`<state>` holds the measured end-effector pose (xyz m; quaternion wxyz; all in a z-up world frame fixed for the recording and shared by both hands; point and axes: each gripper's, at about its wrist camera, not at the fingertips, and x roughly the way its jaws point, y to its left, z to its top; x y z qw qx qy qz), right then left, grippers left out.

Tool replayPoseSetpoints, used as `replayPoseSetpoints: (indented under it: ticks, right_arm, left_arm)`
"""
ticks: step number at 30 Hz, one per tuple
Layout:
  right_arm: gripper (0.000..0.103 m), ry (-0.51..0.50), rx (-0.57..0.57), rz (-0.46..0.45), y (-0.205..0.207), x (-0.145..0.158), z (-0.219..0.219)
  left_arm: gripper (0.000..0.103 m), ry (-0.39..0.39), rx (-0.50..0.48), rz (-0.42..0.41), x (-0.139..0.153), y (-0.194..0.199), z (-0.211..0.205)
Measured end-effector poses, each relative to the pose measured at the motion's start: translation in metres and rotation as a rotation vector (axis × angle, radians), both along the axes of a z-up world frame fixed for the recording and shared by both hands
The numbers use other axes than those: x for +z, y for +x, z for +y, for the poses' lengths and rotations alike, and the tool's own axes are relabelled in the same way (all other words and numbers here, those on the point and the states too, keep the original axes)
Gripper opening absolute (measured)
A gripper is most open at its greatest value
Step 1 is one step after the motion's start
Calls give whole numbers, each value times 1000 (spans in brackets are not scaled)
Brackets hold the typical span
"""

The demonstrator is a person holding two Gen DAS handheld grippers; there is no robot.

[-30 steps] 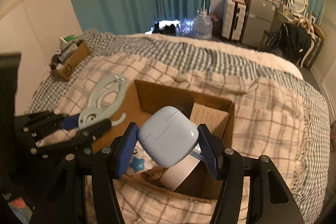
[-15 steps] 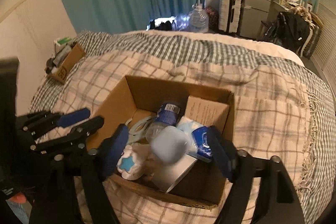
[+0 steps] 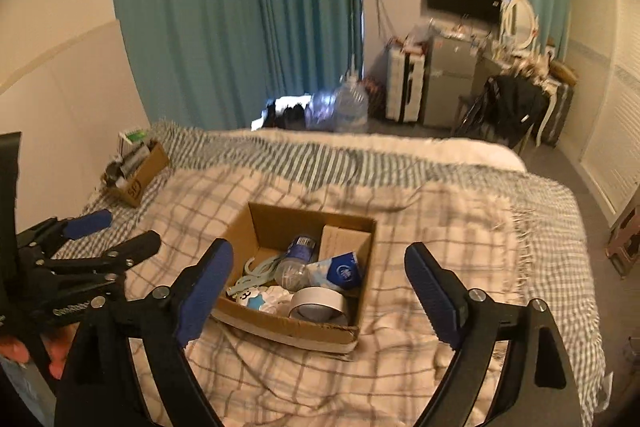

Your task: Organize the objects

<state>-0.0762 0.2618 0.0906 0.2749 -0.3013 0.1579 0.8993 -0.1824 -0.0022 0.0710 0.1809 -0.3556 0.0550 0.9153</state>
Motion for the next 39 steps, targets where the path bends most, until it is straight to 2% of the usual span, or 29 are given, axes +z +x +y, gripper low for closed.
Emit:
replayPoseSetpoints:
  ticks: [4,7,14,18,20,23,26,29,33,39]
  right_arm:
    - [88,67,-16,29,31,23,-22]
    - [92,115,-43,52,51,33,-35]
    - [103,191,-128,90,95,37,-55]
    - [103,228,-157,100,108,30,-61]
    - [103,239,-168,114,112,16,-63]
    - [103,242,-201,106,110,-17,-61]
    - [103,254,-170,50,94,-48,-57]
    - [103,289,-151,33,88,-59,-56]
    - [103,255,-129,71,89,-69,-52]
    - [103,245,-105,86,86,-76,-49]
  left_arm:
    - [103,28,-7,83,30,34,-2]
    - [103,48,-23,132,44,59,-2]
    - [103,47,-60,199,46,103,-1]
    - [103,37,-45,236,36,117,-2]
    - [103,40,-18,267,25,122,-3]
    - [103,43,15,290,1,128,-3]
    - [103,62,31,259,-29,125,-5]
    - [103,46,51,262,-46,120,-7]
    - [103,-10,64,267,-58,115,-2]
    - [103,-25,49,250,-67,112,5]
